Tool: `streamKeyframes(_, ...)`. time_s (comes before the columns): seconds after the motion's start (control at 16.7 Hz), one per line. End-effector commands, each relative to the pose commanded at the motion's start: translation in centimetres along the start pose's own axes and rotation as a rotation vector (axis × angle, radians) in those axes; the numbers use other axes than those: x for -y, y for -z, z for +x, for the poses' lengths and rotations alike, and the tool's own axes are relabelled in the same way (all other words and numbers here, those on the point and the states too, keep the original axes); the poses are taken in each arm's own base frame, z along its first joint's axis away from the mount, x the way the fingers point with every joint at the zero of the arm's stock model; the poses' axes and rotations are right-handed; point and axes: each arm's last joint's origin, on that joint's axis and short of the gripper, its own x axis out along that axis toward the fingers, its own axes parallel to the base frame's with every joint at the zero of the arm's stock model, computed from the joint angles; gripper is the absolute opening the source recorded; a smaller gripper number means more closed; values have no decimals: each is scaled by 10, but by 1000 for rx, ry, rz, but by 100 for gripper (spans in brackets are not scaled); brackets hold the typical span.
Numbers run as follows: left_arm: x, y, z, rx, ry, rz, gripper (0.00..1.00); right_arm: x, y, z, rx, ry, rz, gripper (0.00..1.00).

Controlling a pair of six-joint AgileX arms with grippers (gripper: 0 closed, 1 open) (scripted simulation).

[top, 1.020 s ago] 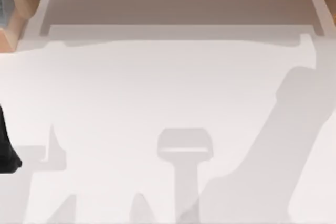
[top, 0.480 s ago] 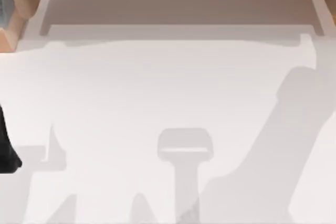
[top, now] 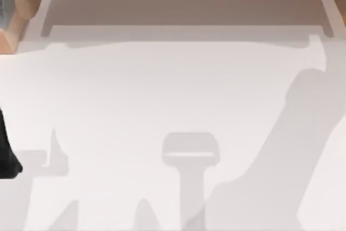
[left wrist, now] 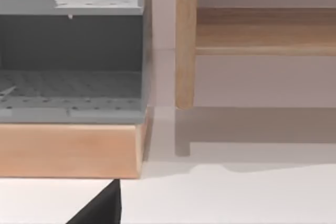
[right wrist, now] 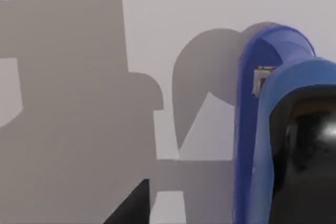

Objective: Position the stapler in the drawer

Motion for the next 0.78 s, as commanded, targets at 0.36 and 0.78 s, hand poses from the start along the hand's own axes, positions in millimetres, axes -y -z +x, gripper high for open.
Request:
streamKeyframes(0.36, 0, 0, 0, 0, 0, 0, 100, 0, 0, 0, 0, 0, 0, 100)
streamKeyframes(0.78, 0, 0, 0, 0, 0, 0, 100, 0, 1, -39, 179, 14, -21, 100)
